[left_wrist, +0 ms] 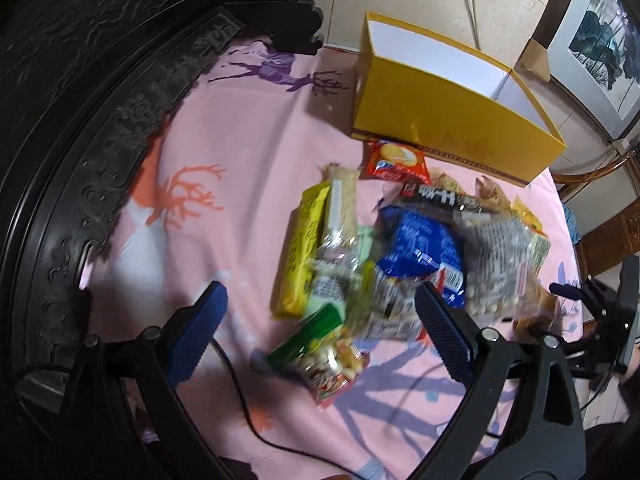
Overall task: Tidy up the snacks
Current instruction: 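Grasp green-white candy bag with left tool while right tool grasps tan bread packet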
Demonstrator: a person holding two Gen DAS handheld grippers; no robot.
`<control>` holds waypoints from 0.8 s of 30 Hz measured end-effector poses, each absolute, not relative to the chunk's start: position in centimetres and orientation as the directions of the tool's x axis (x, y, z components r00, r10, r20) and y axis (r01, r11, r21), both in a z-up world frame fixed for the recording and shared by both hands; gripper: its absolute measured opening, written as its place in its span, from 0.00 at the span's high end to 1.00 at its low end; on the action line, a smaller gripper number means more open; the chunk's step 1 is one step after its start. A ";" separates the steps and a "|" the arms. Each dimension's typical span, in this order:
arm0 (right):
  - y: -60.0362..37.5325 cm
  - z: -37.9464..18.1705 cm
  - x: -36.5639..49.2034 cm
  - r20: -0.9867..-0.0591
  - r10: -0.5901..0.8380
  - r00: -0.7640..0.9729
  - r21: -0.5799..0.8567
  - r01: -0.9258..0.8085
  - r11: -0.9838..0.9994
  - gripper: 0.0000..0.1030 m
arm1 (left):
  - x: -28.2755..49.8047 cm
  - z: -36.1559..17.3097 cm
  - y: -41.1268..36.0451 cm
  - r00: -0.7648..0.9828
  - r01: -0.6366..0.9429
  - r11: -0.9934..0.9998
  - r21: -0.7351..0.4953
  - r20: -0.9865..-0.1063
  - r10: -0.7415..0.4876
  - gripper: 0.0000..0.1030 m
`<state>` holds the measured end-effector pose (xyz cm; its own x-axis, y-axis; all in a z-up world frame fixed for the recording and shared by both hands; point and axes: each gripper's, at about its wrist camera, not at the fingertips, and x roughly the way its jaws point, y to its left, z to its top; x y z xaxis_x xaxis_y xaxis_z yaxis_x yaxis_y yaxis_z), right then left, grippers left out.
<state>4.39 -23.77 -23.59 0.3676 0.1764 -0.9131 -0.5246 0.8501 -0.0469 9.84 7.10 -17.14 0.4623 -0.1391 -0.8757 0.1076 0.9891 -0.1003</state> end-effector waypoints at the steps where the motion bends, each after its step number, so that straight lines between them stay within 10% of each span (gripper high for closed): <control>1: -23.5 -24.1 4.5 -0.923 0.163 0.349 -0.057 -0.542 0.838 0.40 | 9.6 -17.3 7.4 0.459 0.103 0.990 -0.100 -0.878 -0.136 0.06; 5: -23.2 -24.0 4.3 -0.933 0.154 0.325 -0.039 -0.517 0.855 0.64 | 8.3 -18.4 8.2 0.430 0.078 0.992 -0.104 -0.894 -0.128 0.06; 24: -22.6 -24.1 0.1 -0.914 0.134 0.383 0.022 -0.283 0.959 0.63 | 8.0 -25.7 7.2 0.243 -0.041 0.992 -0.121 -0.964 -0.107 0.09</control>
<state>0.05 -22.56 -24.13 0.3826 0.1341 -0.9141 -0.2833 0.9588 0.0221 7.98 7.24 -25.67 0.2429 -0.1073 -0.9641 -0.0415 0.9918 -0.1209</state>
